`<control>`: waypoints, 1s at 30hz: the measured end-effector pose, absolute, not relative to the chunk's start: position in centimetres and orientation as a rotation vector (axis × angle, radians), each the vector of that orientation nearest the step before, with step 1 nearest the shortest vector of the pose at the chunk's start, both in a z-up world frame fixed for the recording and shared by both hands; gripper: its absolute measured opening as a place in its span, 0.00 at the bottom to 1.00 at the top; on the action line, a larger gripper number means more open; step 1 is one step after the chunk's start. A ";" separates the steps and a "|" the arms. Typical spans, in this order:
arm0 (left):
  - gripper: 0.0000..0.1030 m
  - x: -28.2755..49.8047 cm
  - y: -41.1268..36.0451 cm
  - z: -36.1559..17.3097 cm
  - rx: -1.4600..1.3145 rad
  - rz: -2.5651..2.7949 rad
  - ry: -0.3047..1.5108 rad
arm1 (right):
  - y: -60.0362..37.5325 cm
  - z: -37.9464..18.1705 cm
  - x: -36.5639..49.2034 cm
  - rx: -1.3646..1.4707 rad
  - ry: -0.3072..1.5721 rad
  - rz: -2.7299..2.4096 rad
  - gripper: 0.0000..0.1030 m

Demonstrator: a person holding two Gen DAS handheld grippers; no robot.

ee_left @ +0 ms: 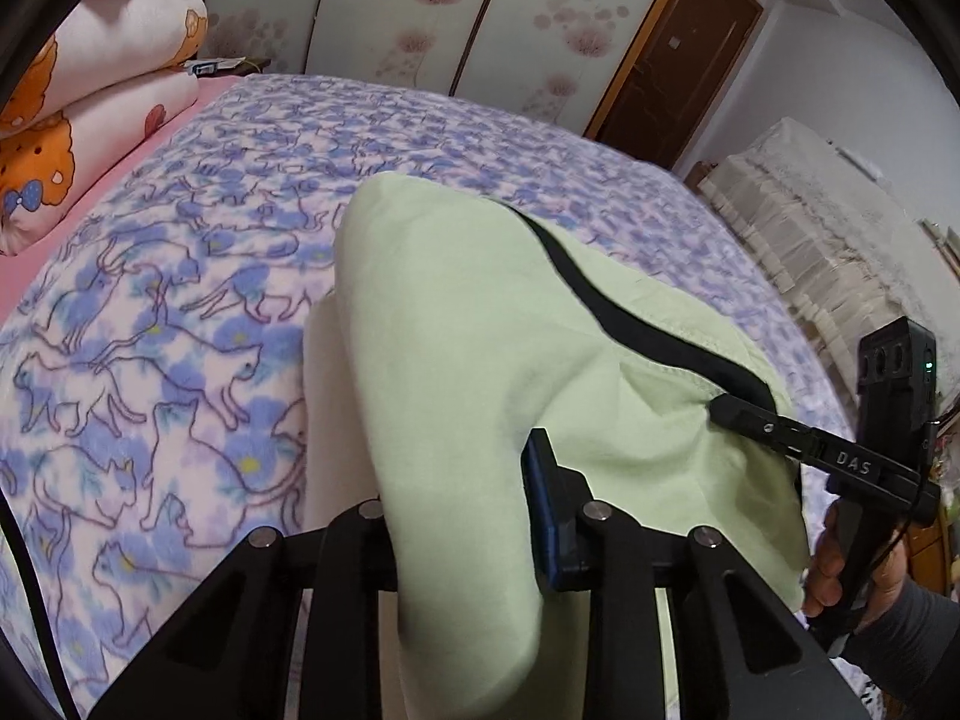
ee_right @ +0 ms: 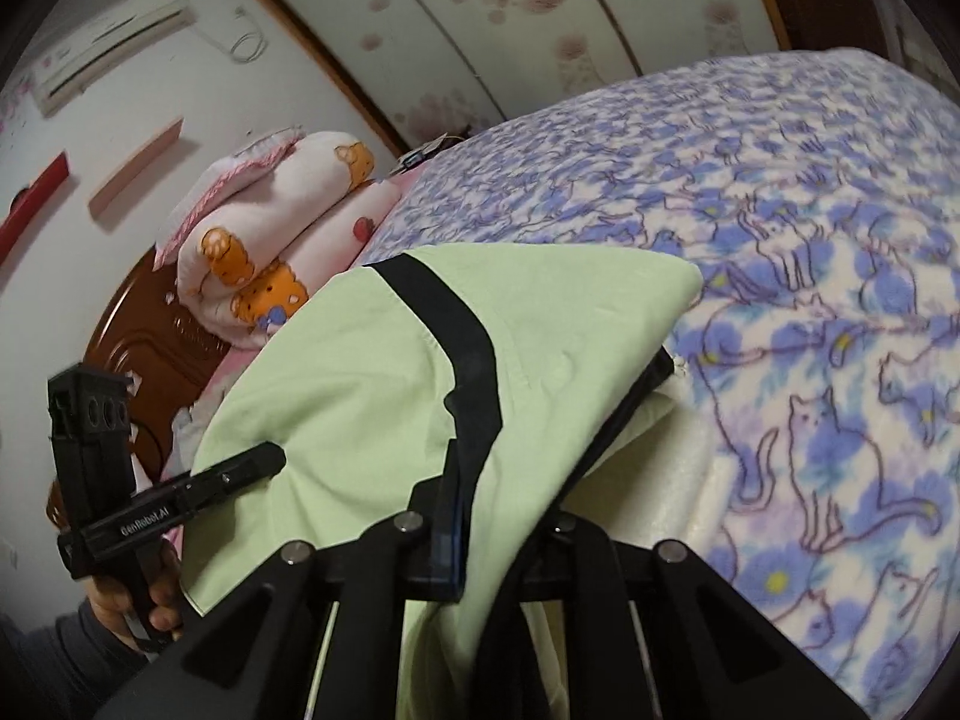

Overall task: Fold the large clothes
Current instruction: 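Carry the lifted green bundle toward the white towel with both grippers, then lower the green bundle onto the white towel and open both grippers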

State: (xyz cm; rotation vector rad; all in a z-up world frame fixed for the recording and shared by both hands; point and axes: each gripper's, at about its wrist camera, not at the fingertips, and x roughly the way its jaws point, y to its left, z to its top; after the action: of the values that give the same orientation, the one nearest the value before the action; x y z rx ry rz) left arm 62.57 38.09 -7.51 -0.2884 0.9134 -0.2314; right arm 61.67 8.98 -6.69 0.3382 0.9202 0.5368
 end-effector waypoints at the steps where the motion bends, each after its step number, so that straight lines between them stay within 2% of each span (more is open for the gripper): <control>1: 0.33 63.1 38.2 -8.7 -0.272 -0.220 0.937 | 9.1 -7.4 61.9 0.321 0.930 0.520 0.10; 2: 0.38 63.5 38.4 -9.7 -0.267 -0.206 0.955 | 9.5 -8.7 62.3 0.301 0.957 0.500 0.11; 5: 0.51 63.4 39.4 -11.1 -0.313 -0.194 0.956 | 9.8 -10.9 62.5 0.272 1.031 0.460 0.28; 7: 0.61 63.0 40.2 -11.1 -0.353 -0.174 0.975 | 9.4 -10.5 62.2 0.285 1.050 0.457 0.30; 11: 0.61 60.8 41.0 -9.2 -0.348 -0.127 0.982 | 8.2 -8.6 60.5 0.250 1.073 0.447 0.31; 14: 0.58 57.9 40.4 -6.1 -0.270 -0.062 0.919 | 7.0 -6.7 57.8 0.203 1.037 0.421 0.31; 15: 0.55 56.9 39.8 -5.1 -0.240 -0.051 0.897 | 6.7 -6.0 57.0 0.194 1.014 0.416 0.31; 16: 0.42 55.9 39.1 -4.2 -0.214 -0.048 0.877 | 6.5 -5.3 55.8 0.187 0.978 0.415 0.31; 19: 0.27 54.2 36.7 -3.2 -0.175 -0.072 0.848 | 6.9 -4.3 53.3 0.159 0.908 0.420 0.31; 22: 0.23 53.6 34.9 -4.9 -0.125 -0.046 0.893 | 8.1 -5.5 52.4 0.123 0.920 0.419 0.28; 24: 0.18 53.4 34.2 -7.2 -0.067 0.013 0.963 | 8.5 -7.5 52.3 0.088 0.960 0.374 0.19; 27: 0.18 52.6 33.8 -8.6 0.009 0.039 0.946 | 7.1 -9.8 52.1 0.114 1.005 0.339 0.06; 30: 0.18 52.3 33.7 -8.7 0.030 0.042 0.939 | 5.9 -10.3 51.4 0.167 1.015 0.352 0.05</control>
State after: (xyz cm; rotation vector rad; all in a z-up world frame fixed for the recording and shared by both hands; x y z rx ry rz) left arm 52.29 33.66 -8.74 0.0301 0.9386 0.0419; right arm 51.41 5.87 -10.26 0.1665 1.0150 0.3524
